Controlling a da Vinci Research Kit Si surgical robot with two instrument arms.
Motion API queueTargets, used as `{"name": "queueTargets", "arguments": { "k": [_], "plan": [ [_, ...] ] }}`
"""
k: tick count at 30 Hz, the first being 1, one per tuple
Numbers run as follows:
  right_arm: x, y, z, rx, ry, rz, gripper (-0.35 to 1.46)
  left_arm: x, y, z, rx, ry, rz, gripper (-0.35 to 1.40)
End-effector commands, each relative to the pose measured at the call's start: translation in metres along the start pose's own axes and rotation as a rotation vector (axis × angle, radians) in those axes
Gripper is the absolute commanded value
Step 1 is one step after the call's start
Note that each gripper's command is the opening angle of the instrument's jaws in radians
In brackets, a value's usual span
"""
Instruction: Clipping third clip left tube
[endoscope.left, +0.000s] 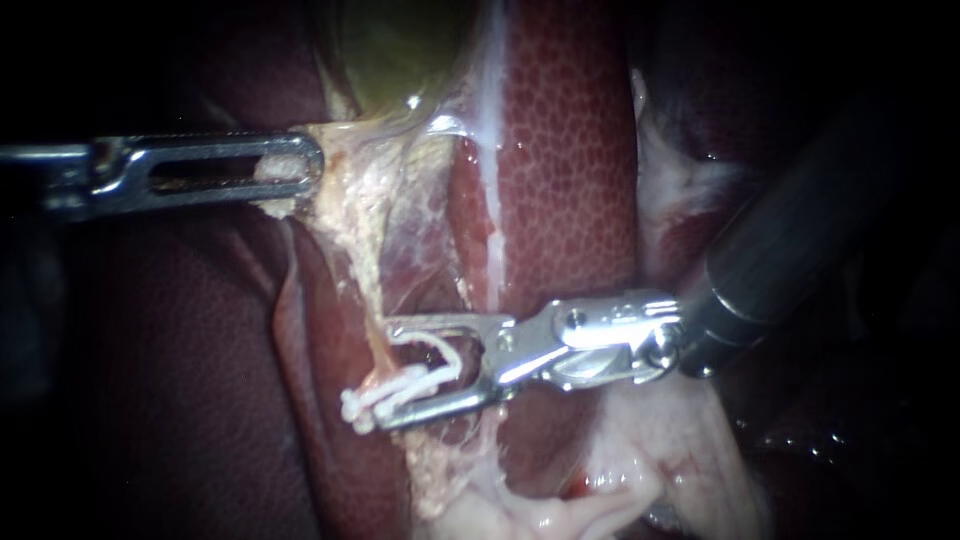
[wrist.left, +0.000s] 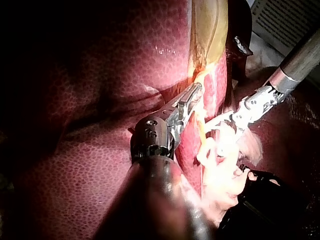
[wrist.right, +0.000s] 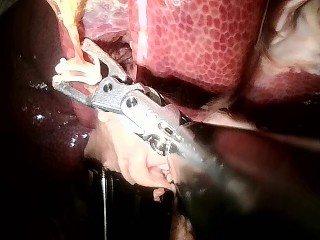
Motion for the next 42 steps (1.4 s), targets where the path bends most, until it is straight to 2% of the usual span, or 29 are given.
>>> {"name": "queueTargets", "arguments": {
  "k": [1,10,20,24,31,39,42],
  "plan": [
    [0.0000,0.0001,0.0001,0.002,0.000,0.001,0.60,0.0000,0.0000,0.0000,0.000,0.000,0.000,-0.30],
    [0.0003,0.0006,0.0013,0.049,0.022,0.041,0.60,0.0001,-0.0001,0.0002,0.001,0.000,0.000,-0.30],
    [0.0011,0.0013,0.0021,0.111,0.093,0.104,0.60,0.0002,-0.0002,0.0003,0.002,0.001,0.000,-0.30],
    [0.0015,0.0016,0.0022,0.114,0.112,0.117,0.60,0.0003,-0.0002,0.0005,0.004,0.002,0.001,-0.30],
    [0.0028,0.0025,0.0016,0.119,0.162,0.130,0.60,0.0004,-0.0003,0.0006,0.006,0.002,0.001,-0.30],
    [0.0047,0.0034,0.0005,0.124,0.202,0.147,0.59,0.0004,-0.0003,0.0007,0.008,0.003,0.001,-0.30],
    [0.0052,0.0036,0.0002,0.118,0.204,0.150,0.58,0.0004,-0.0003,0.0007,0.008,0.003,0.001,-0.30]
  ]
}}
